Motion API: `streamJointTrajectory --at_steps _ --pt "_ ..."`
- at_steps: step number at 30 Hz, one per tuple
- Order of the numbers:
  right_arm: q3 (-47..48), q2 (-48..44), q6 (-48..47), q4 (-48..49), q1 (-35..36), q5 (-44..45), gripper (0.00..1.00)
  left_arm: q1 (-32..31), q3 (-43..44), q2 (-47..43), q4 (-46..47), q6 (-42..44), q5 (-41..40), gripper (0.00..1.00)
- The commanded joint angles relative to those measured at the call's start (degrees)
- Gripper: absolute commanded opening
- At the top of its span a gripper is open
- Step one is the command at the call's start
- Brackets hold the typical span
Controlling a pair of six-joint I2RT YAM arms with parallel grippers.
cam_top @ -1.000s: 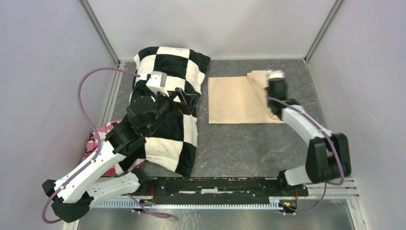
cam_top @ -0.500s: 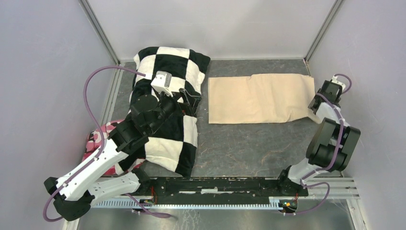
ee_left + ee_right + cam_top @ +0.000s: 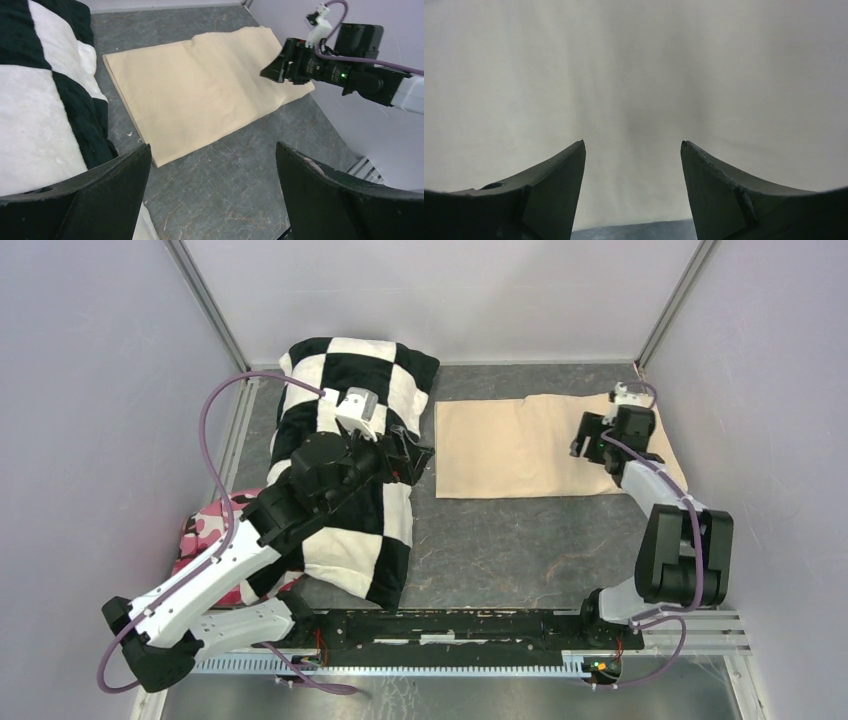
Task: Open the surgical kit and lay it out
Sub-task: Open the surgical kit at the center of the board.
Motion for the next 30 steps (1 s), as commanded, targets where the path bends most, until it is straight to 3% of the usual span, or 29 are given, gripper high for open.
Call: streamJointTrajectory --at_steps 1,9,15,20,25,30 --pt "1.6 3.8 3.3 6.9 7.5 -8.3 0.77 -0.1 1.2 2.1 0.2 -1.9 2.9 1.0" --pt "7.9 11.4 8.4 9.5 18.8 -1.6 0.78 -0.1 3.3 10.1 -2.4 -0.9 7.3 1.0" --pt "10.0 16.2 16.7 20.9 21.5 1.0 0.75 0.3 9.6 22.4 -5.2 1.2 2.7 1.0" --pt "16.0 23.2 21.0 25.0 21.7 5.0 0.74 1.5 13.7 32.2 -0.5 0.1 -0.1 0.97" --pt "21.3 27.1 15.2 25.2 21.8 3.3 0.74 4.6 21.5 44.9 1.8 0.5 -1.7 0.87" --pt "20.1 25.9 9.7 23.4 19.7 0.6 0.76 8.8 32.0 58.5 1.4 3.4 -3.8 0.79"
